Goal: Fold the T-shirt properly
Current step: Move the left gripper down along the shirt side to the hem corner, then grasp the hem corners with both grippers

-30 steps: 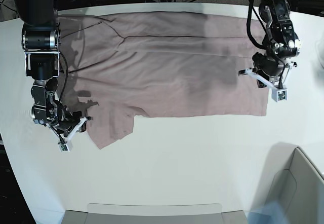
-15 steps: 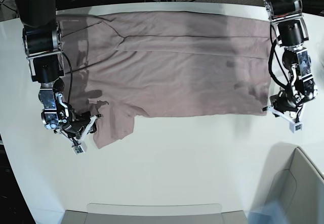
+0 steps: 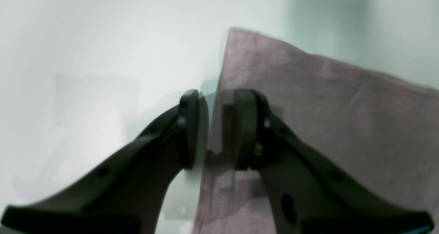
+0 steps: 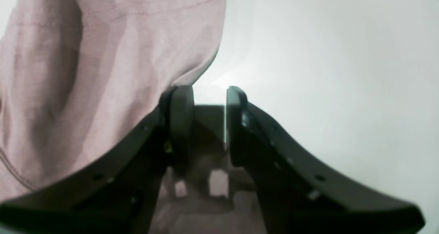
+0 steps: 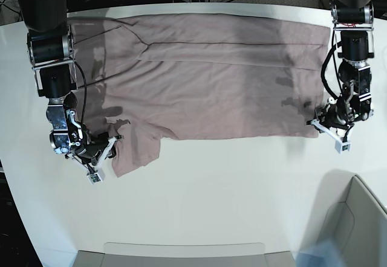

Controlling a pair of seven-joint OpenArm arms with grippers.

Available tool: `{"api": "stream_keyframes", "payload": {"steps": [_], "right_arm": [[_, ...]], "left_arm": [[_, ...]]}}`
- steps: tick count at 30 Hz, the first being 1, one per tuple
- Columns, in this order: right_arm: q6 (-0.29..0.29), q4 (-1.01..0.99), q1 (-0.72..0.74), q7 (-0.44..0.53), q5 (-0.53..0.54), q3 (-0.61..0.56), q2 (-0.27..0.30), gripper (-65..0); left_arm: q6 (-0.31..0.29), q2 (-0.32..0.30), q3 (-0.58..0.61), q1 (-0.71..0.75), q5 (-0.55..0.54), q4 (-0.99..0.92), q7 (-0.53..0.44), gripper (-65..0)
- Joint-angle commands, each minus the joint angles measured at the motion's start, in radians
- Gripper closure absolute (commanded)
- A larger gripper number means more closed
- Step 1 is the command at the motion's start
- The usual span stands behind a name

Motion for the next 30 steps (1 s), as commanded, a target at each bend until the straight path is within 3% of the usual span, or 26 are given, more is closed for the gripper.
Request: {"api": "stream_keyframes", "payload": {"steps": [1,10,14,17,19,23,30], "right_arm": [[0.009,0.003,0.009,-0.037,-0.012,-0.003,0.007,-17.5],[0.009,0.003,0.009,-0.042,-0.016,-0.007,-0.012,-17.3],[0.009,0.003,0.009,-0.045,-0.016,-0.007,-0.012,-16.3],[0.011,0.003,0.009,-0.045,-0.016,-0.007,-0.012,-9.3],[0.011,0.004,0.009,-0.045,-0.016,-0.007,-0.012,-1.4],[0.009,0.02,0.009,-0.044,-0.01,-0.003,-0.005,0.0],[0.008,0.165,0.015,-0.047,-0.01,-0.003,0.022,0.0]], "left_arm": [[-0.006,-0.018,-0.004,-0.022,-0.003,0.009,-0.001,-18.3],[-0.011,0.011,0.094,0.014,-0.006,0.019,-0.002,-17.3],[-0.011,0.042,0.098,0.019,-0.006,0.012,-0.007,-10.1],[-0.011,0.045,0.098,0.019,-0.004,0.012,-0.008,-0.6],[-0.011,0.045,0.098,0.019,-0.004,0.012,-0.014,0.0],[-0.011,0.039,0.096,0.017,-0.003,0.019,-0.068,0.0],[-0.011,0.047,-0.064,0.013,-0.003,0.02,-0.091,0.0]]}}
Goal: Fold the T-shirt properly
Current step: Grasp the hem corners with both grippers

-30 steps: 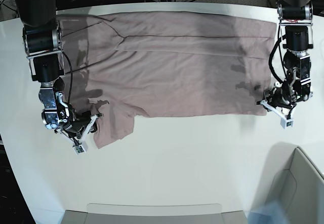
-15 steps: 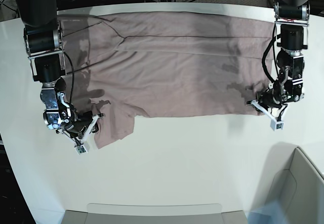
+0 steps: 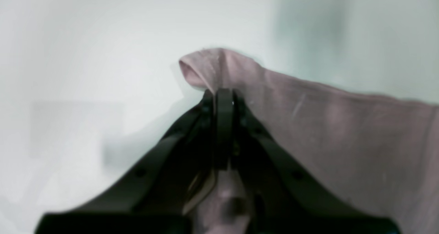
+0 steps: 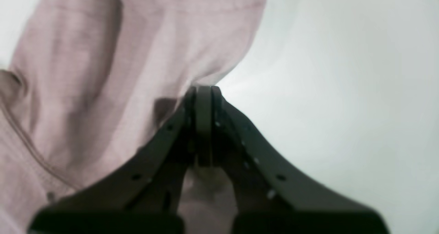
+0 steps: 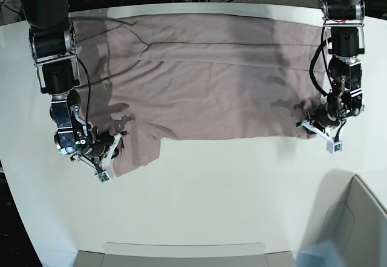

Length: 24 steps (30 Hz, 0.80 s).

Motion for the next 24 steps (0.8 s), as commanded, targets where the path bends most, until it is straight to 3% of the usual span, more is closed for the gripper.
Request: {"api": "stream_keyframes", "payload": {"steps": [1,7,14,19,24], "right_arm": [[-0.003,0.03,0.061,0.019,0.007,0.007,0.018,0.0],[-0.002,0.05,0.105,-0.085,0.009,0.008,0.024,0.0],[-0.002,0.269,0.015,-0.217,0.009,0.011,0.046,0.0],[0.0,0.402,-0.076,-0.32,0.009,0.169,0.038,0.0],[0.0,0.467,-0.137,-0.324,0.009,0.246,0.038,0.0]], "left_arm": [[0.006,-0.019,-0.025,-0.018,0.009,0.009,-0.001,0.0],[0.006,-0.029,-0.073,-0.046,0.009,0.044,0.033,0.0],[0.006,-0.029,-0.14,0.054,0.01,0.208,0.079,0.0],[0.006,-0.029,-0.171,0.114,0.01,0.265,0.093,0.0],[0.006,-0.029,-0.171,0.152,0.01,0.314,0.102,0.0]]}}
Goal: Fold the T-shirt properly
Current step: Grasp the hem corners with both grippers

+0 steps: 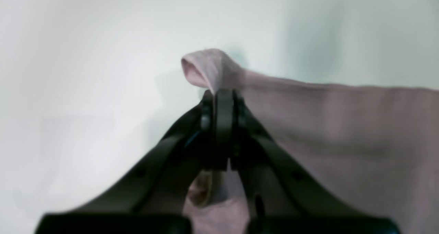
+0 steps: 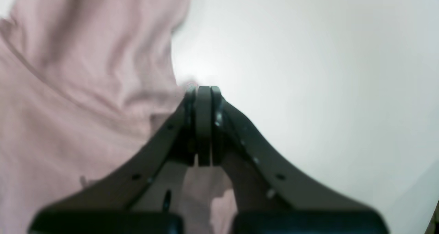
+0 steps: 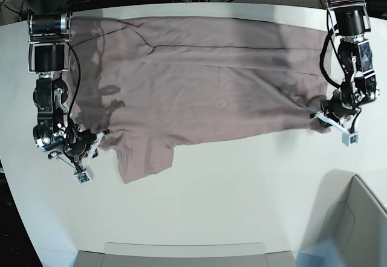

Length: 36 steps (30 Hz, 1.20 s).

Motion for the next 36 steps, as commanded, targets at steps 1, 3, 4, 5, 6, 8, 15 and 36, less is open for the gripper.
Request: {"api": "stream_keyframes", "payload": {"steps": [1,3,4,5,6,8,15,36], "right_arm": [[-0.001,0.022,0.035,0.02,0.008,0.013,0.005,0.0],[-0.001,0.019,0.038,0.02,0.008,0.016,0.004,0.0],[-0.001,0.019,0.039,0.02,0.008,0.01,0.004,0.0],[-0.002,0.017,0.05,0.021,0.008,0.008,-0.004,-1.4],[-0.002,0.011,0.062,0.023,0.003,0.013,-0.021,-6.4],[-0.002,-0.029,0.084,0.067,0.0,0.008,-0.038,-15.3],[-0.002,-0.337,0.219,0.23,-0.001,0.005,-0.079,-29.0],[-0.008,-0.673,0.288,0.405,-0.192,0.005,-0.179,-29.0]], "left_arm": [[0.0,-0.021,-0.006,-0.013,0.002,0.014,-0.017,0.0],[0.0,-0.021,-0.006,-0.013,0.002,0.014,-0.017,0.0],[0.0,-0.021,-0.006,-0.013,0.002,0.014,-0.017,0.0],[0.0,-0.021,-0.004,-0.013,0.002,0.015,-0.017,0.0],[0.0,-0.021,-0.003,-0.013,0.002,0.015,-0.017,0.0],[0.0,-0.019,-0.001,-0.014,0.002,0.015,-0.017,0.0],[0.0,-0.019,-0.001,-0.014,0.001,0.015,-0.019,0.0],[0.0,-0.015,-0.001,-0.014,0.001,0.014,-0.031,0.0]]}}
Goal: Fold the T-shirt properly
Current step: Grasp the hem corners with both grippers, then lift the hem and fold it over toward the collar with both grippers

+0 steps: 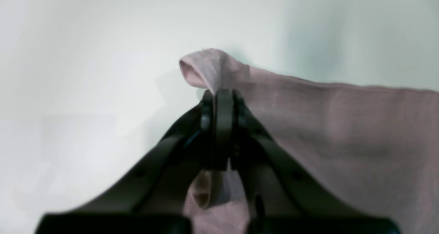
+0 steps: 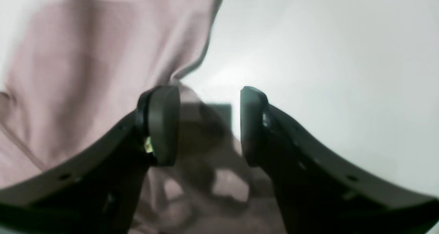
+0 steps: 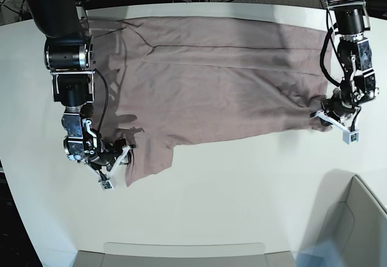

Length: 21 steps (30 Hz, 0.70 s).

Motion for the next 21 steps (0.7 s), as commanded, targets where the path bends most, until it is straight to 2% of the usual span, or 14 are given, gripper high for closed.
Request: {"api": "stream_keyframes", "payload": {"steps": [1,3,5,8,11,16,21], "right_arm": [[0.001,0.003,0.03,-0.021,-0.011,0.003,0.002,-28.5],[0.007,0.005,0.022,-0.03,-0.011,0.003,0.001,-24.4],[0.007,0.008,0.022,-0.05,-0.011,0.003,-0.005,-16.2],[0.006,0.011,0.022,-0.051,-0.011,0.003,-0.007,-0.4],[0.004,0.016,0.031,-0.054,-0.011,0.003,-0.005,0.0],[0.004,0.163,0.016,-0.06,-0.009,0.003,-0.005,0.0],[0.006,0.323,0.001,-0.18,-0.008,0.01,-0.004,0.0]], "left_arm": [[-0.001,-0.016,-0.004,-0.019,-0.005,0.015,-0.018,0.0],[-0.001,-0.016,-0.004,-0.019,-0.007,0.015,-0.018,0.0],[-0.001,-0.016,-0.006,-0.019,-0.007,0.015,-0.018,0.0],[-0.001,-0.016,-0.006,-0.019,-0.007,0.015,-0.018,0.0],[-0.001,-0.015,-0.004,-0.019,-0.007,0.015,-0.018,0.0],[-0.001,-0.015,-0.004,-0.019,-0.007,0.015,-0.019,0.0],[-0.001,-0.015,-0.007,-0.019,-0.007,0.015,-0.019,0.0]]}}
